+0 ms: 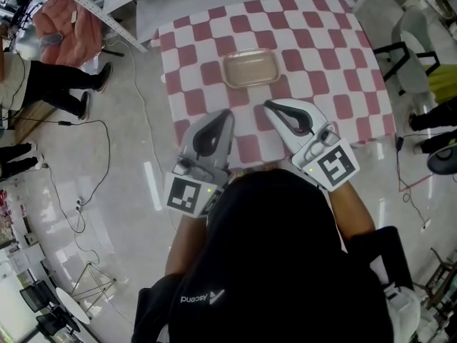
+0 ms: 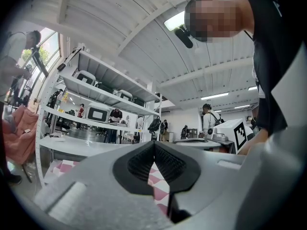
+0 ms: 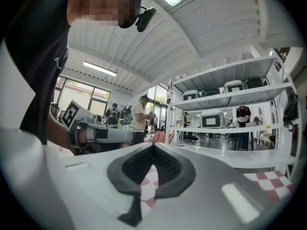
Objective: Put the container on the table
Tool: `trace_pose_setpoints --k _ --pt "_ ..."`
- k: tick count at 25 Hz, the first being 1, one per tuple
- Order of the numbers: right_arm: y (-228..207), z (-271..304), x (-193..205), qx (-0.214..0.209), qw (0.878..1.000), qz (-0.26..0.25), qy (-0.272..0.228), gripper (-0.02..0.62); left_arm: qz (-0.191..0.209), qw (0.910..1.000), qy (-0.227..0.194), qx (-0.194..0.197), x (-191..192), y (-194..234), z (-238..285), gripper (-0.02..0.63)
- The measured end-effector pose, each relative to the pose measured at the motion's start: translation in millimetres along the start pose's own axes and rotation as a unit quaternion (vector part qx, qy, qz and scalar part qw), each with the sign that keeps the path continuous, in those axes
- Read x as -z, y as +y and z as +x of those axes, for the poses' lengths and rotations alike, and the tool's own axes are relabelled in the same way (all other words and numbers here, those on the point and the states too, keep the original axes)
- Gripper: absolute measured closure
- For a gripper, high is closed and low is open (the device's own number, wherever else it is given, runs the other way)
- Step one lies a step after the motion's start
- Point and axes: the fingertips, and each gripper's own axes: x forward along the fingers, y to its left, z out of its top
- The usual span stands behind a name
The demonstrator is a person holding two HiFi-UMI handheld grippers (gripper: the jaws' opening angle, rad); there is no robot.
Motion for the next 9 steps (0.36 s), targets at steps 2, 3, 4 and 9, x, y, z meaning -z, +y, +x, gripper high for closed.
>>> trace_pose_setpoints --k 2,3,4,9 --pt "1.1 -0.4 -1.2 -0.002 1.000 -0.003 0.001 0.592 0.004 1.0000 -0.003 0.002 -1.1 -0.8 -1.6 0.597" --pt "1.9 -0.9 -1.5 -0.002 1.000 -0.004 0.002 0.592 0.006 1.0000 -0.004 0.002 -2.1 -1.6 -2.3 0.597" --pt "2.6 -1.4 -2.0 -0.003 1.000 -0.004 0.002 0.592 0.005 1.0000 -0.006 0.003 -3.3 -2.6 -2.6 0.597" --pt "5.1 -3.8 -2.2 -0.006 1.000 -0.005 0.004 0.592 -0.001 1.0000 0.003 -0.003 -3.3 -4.3 -3.9 0.597"
